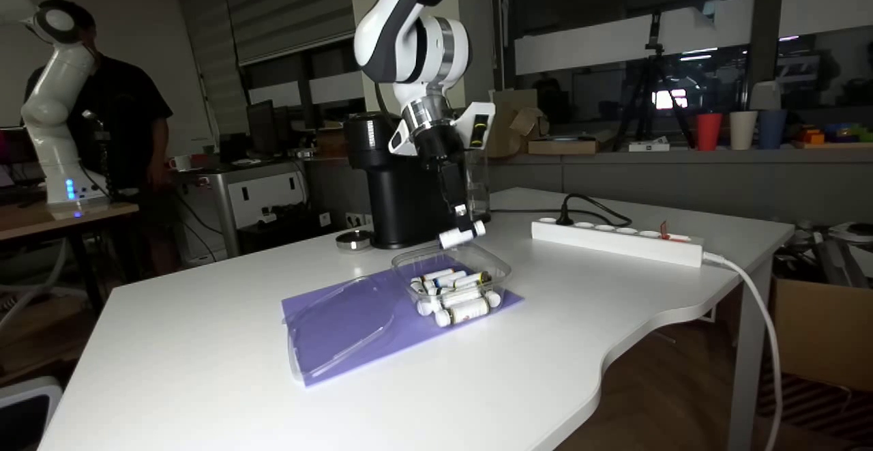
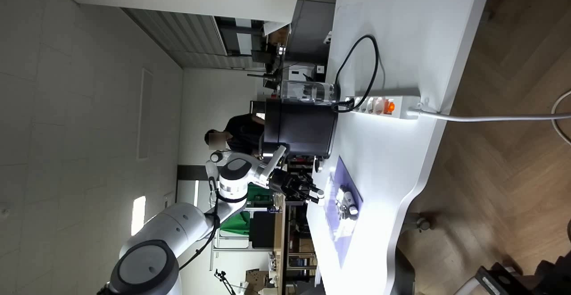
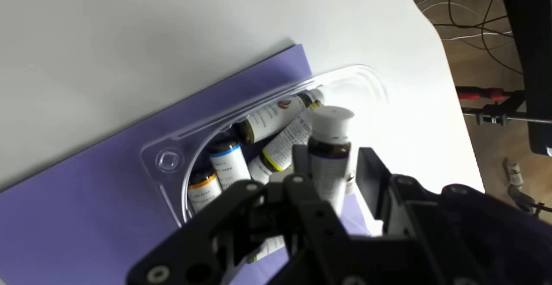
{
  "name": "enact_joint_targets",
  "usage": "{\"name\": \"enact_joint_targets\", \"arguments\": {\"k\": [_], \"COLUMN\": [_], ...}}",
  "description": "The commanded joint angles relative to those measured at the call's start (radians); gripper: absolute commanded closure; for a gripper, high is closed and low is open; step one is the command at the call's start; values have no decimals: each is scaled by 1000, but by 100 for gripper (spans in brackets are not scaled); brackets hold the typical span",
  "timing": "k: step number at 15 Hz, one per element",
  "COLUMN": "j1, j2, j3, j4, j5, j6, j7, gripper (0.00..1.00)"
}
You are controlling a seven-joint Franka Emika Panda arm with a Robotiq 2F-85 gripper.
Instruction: Pick up one of the white objects from the bowl and place it on the table
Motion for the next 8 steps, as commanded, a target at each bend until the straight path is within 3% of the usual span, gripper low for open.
{"name": "enact_joint_targets", "arguments": {"k": [1, 4, 6, 7, 8], "j1": [-31, -33, -30, -17, -18], "j2": [-75, -134, -174, -87, -111], "j3": [30, 35, 27, 23, 23], "j4": [-130, -202, -226, -135, -150], "j5": [34, 36, 29, 22, 22], "j6": [145, 332, 390, 338, 357], "j7": [-24, -34, -16, -22, -22], "gripper": [35, 12, 1, 18, 11]}}
